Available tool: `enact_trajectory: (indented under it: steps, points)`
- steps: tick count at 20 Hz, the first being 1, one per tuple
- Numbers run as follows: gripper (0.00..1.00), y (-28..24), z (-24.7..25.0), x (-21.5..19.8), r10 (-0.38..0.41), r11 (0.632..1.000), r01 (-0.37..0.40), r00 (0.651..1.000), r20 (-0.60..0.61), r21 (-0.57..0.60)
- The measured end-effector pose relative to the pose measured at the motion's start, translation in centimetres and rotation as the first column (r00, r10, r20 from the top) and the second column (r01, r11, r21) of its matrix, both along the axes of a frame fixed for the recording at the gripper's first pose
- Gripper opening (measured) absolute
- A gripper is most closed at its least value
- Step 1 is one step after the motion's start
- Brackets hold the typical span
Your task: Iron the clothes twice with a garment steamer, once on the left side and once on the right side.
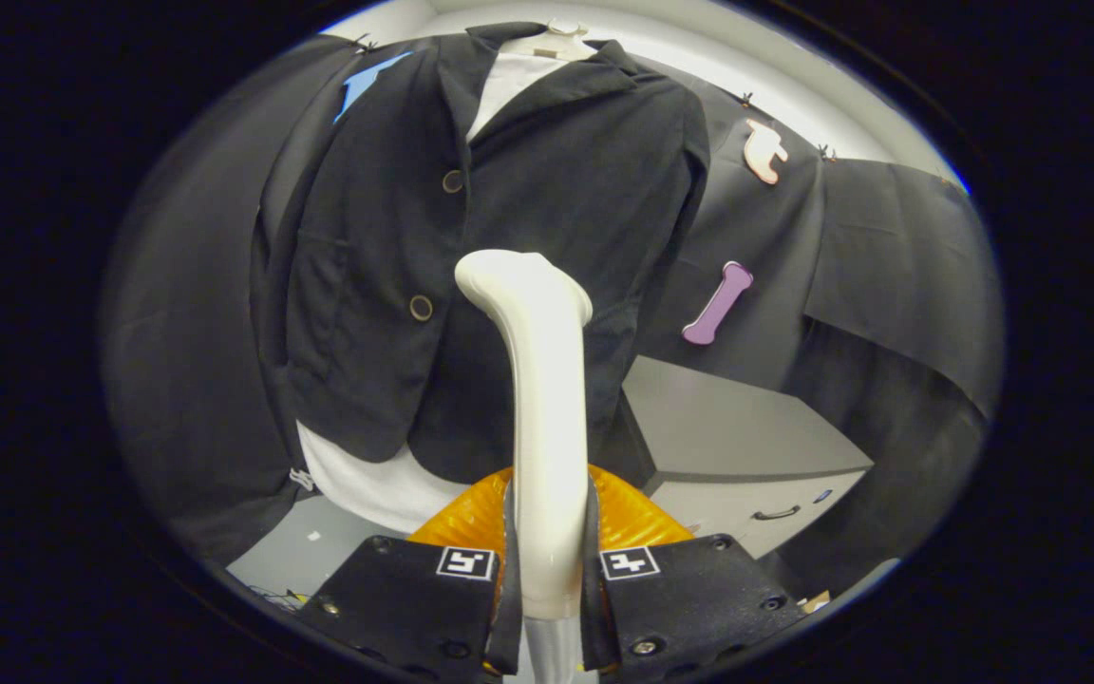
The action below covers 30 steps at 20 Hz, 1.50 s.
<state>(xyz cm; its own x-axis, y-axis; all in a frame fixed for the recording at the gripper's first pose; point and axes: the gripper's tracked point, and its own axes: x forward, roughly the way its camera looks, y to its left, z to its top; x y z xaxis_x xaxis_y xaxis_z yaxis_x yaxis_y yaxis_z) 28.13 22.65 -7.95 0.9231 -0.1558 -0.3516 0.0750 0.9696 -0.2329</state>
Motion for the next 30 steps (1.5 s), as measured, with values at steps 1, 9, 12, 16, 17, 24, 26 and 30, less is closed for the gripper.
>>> enact_trajectory:
  steps: [1, 9, 12, 16, 17, 24, 26, 30]
  points:
    - [0.27, 0.0, -0.5, -0.2, 0.006, 1.000, -0.007, 1.000, -0.002, -0.005]
    - [0.27, -0.4, -8.9, -2.2, 0.031, 0.999, -0.035, 0.992, -0.123, -0.029]
    - [0.27, -0.8, -11.1, -2.5, 0.029, 0.999, -0.034, 0.988, -0.151, -0.033]
    - [0.27, -1.2, -14.4, -3.6, 0.038, 0.999, -0.043, 0.975, -0.219, -0.020]
    - [0.27, -1.1, -14.6, -3.6, 0.041, 0.999, -0.046, 0.975, -0.220, -0.018]
    - [0.27, 1.6, -9.2, -4.5, 0.100, 0.995, -0.096, 0.987, -0.123, 0.038]
    - [0.27, 3.0, -6.3, -4.8, 0.125, 0.991, -0.121, 0.989, -0.077, 0.052]
    - [0.27, 5.1, -0.1, -5.0, 0.157, 0.985, -0.157, 0.988, 0.003, 0.068]
